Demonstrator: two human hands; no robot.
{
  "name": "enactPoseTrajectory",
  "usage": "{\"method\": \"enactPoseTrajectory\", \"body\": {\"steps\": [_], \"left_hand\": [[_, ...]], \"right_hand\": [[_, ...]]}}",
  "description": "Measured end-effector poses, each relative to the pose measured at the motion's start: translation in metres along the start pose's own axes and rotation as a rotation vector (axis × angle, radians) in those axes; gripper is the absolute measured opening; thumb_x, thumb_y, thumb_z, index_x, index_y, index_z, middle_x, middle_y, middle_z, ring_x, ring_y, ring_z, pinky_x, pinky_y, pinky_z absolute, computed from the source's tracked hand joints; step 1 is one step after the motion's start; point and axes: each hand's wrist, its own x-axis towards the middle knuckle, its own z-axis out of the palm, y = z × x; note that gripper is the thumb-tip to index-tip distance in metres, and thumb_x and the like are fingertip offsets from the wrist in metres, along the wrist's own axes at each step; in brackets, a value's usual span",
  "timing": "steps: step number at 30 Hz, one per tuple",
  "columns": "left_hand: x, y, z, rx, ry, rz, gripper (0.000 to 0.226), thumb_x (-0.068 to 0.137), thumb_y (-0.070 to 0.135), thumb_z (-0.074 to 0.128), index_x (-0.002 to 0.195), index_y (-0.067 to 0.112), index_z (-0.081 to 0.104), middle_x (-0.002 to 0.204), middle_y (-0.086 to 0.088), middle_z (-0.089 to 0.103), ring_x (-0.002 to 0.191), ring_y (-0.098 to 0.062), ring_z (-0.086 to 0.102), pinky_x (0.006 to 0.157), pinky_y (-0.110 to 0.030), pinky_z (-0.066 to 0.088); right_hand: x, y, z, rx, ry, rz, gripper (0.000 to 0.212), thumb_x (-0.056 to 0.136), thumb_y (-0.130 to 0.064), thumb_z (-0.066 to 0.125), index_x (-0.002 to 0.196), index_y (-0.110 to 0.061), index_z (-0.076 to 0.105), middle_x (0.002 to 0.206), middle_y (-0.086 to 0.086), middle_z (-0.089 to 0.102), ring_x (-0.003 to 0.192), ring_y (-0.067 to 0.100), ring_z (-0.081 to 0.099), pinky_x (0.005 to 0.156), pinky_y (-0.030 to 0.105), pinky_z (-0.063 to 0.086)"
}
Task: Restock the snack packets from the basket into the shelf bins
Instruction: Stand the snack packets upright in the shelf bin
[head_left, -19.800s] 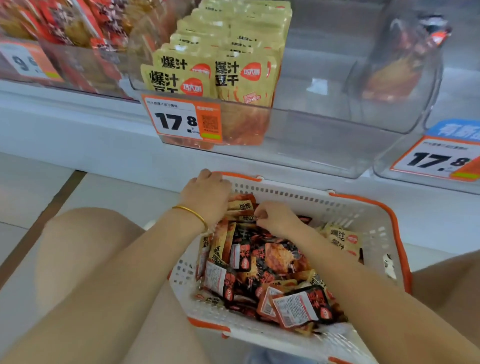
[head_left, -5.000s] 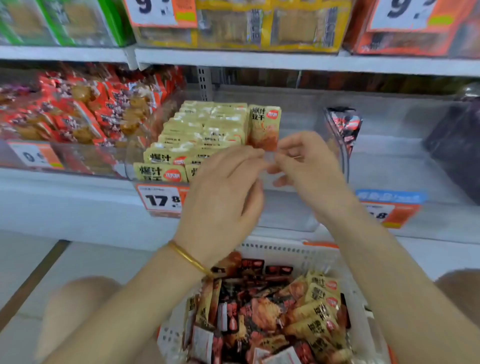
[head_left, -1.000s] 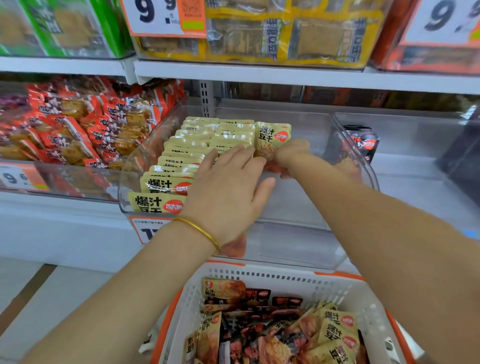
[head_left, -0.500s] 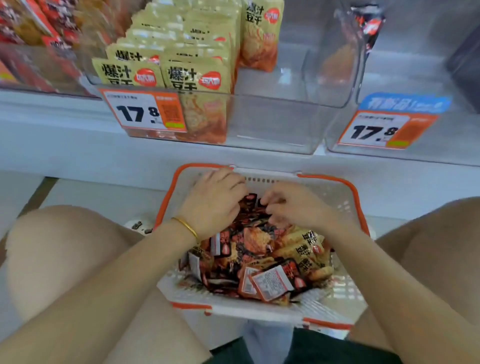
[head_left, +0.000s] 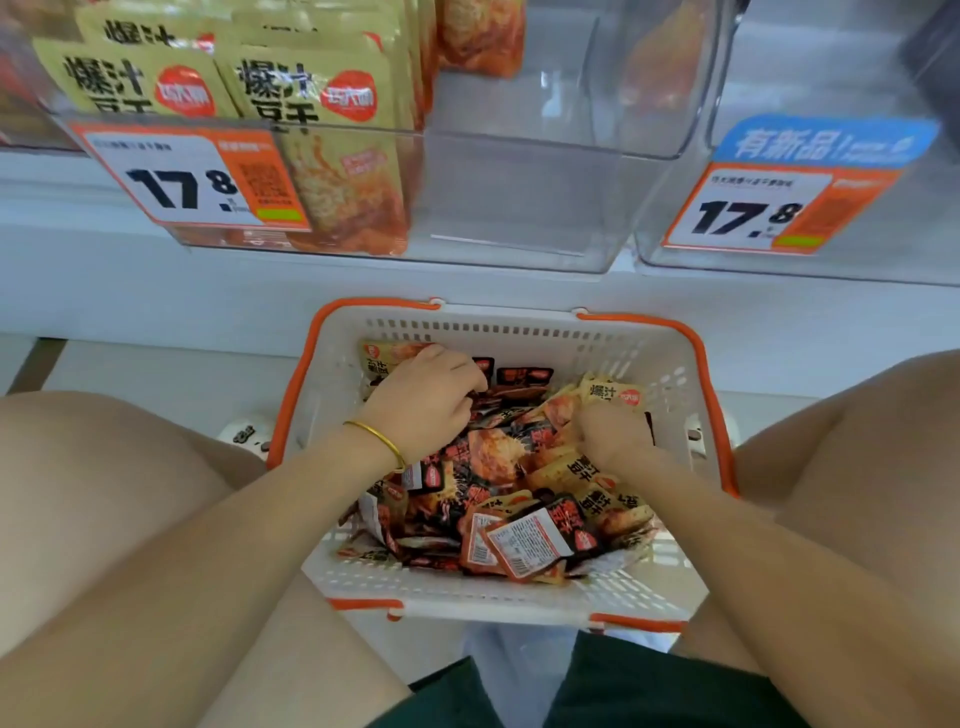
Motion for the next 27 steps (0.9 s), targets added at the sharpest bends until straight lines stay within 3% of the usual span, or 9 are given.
{"method": "enactPoseTrajectory", "body": {"steps": [3, 6, 9, 13, 16, 20, 22, 24, 27], "left_hand": [[0.0, 0.004, 0.003, -0.04, -0.067, -0.014, 0.032, 0.095, 0.02, 0.049, 0.126, 0.017, 0.056, 0.126, 0.0, 0.055, 0.116, -0.02, 0.045, 0.101, -0.034, 0.036], [-0.001, 0.011, 0.003, -0.094, -0.129, -0.044, 0.04, 0.096, 0.028, 0.05, 0.134, 0.018, 0.049, 0.132, 0.0, 0.053, 0.122, -0.02, 0.044, 0.103, -0.032, 0.035], [-0.001, 0.017, 0.001, -0.101, -0.139, -0.054, 0.049, 0.092, 0.038, 0.056, 0.137, 0.021, 0.047, 0.132, 0.0, 0.055, 0.121, -0.02, 0.048, 0.1, -0.038, 0.04], [-0.004, 0.024, -0.005, -0.149, -0.084, -0.086, 0.032, 0.086, 0.04, 0.063, 0.11, 0.021, 0.058, 0.082, 0.011, 0.054, 0.085, -0.02, 0.056, 0.068, -0.031, 0.038], [-0.008, 0.027, -0.02, -0.365, -0.021, -0.178, 0.021, 0.083, 0.029, 0.069, 0.091, 0.012, 0.059, 0.075, 0.004, 0.052, 0.073, -0.02, 0.051, 0.061, -0.028, 0.037], [-0.019, 0.032, -0.051, -0.753, 0.147, -0.268, 0.01, 0.082, 0.016, 0.071, 0.084, 0.018, 0.061, 0.076, 0.001, 0.06, 0.071, -0.014, 0.057, 0.065, -0.031, 0.047], [-0.025, 0.041, -0.066, -0.876, 0.225, -0.278, 0.011, 0.082, 0.012, 0.07, 0.087, 0.015, 0.06, 0.076, 0.001, 0.062, 0.067, -0.01, 0.059, 0.062, -0.029, 0.05], [-0.031, 0.05, -0.083, -0.94, 0.299, -0.239, 0.012, 0.082, 0.011, 0.07, 0.085, 0.017, 0.06, 0.078, -0.002, 0.064, 0.065, -0.005, 0.058, 0.06, -0.022, 0.048], [-0.042, 0.062, -0.114, -0.905, 0.357, -0.153, 0.016, 0.082, 0.027, 0.071, 0.093, 0.018, 0.065, 0.089, -0.004, 0.069, 0.077, -0.008, 0.063, 0.068, -0.023, 0.049]], "right_hand": [[0.002, 0.001, -0.029, 0.203, -0.044, -0.185, 0.025, 0.085, -0.004, 0.052, 0.067, -0.02, 0.047, 0.086, 0.004, 0.059, 0.086, 0.026, 0.06, 0.076, 0.038, 0.051], [-0.009, 0.001, -0.058, 0.265, -0.031, -0.341, 0.007, 0.09, -0.01, 0.056, 0.084, -0.015, 0.058, 0.09, -0.002, 0.057, 0.085, 0.019, 0.054, 0.076, 0.032, 0.046], [-0.025, -0.005, -0.077, 0.377, 0.049, -0.429, 0.011, 0.091, -0.014, 0.057, 0.083, -0.021, 0.056, 0.084, -0.01, 0.054, 0.082, 0.013, 0.052, 0.072, 0.026, 0.04], [-0.045, -0.023, -0.097, 0.709, 0.153, -0.453, 0.006, 0.089, -0.017, 0.062, 0.086, -0.021, 0.063, 0.092, -0.012, 0.062, 0.09, 0.003, 0.058, 0.08, 0.017, 0.045], [-0.059, -0.026, -0.108, 0.958, 0.218, -0.36, 0.01, 0.088, -0.023, 0.065, 0.095, -0.017, 0.065, 0.099, -0.01, 0.064, 0.094, 0.003, 0.06, 0.08, 0.016, 0.046], [-0.082, -0.014, -0.113, 1.604, -0.184, -0.346, 0.037, 0.085, -0.03, 0.065, 0.114, -0.009, 0.057, 0.109, 0.013, 0.068, 0.099, 0.03, 0.066, 0.085, 0.041, 0.055], [-0.096, -0.021, -0.119, 1.633, -0.197, -0.439, 0.039, 0.081, -0.022, 0.067, 0.117, -0.01, 0.058, 0.11, 0.013, 0.068, 0.097, 0.03, 0.067, 0.079, 0.04, 0.057], [-0.11, -0.034, -0.133, 1.591, -0.041, -0.478, 0.032, 0.081, -0.018, 0.069, 0.111, -0.015, 0.061, 0.106, 0.006, 0.07, 0.093, 0.022, 0.069, 0.072, 0.034, 0.057], [-0.136, -0.043, -0.167, 1.526, 0.115, -0.501, 0.03, 0.078, -0.019, 0.065, 0.108, -0.019, 0.062, 0.105, 0.003, 0.072, 0.094, 0.021, 0.069, 0.077, 0.037, 0.057]]}}
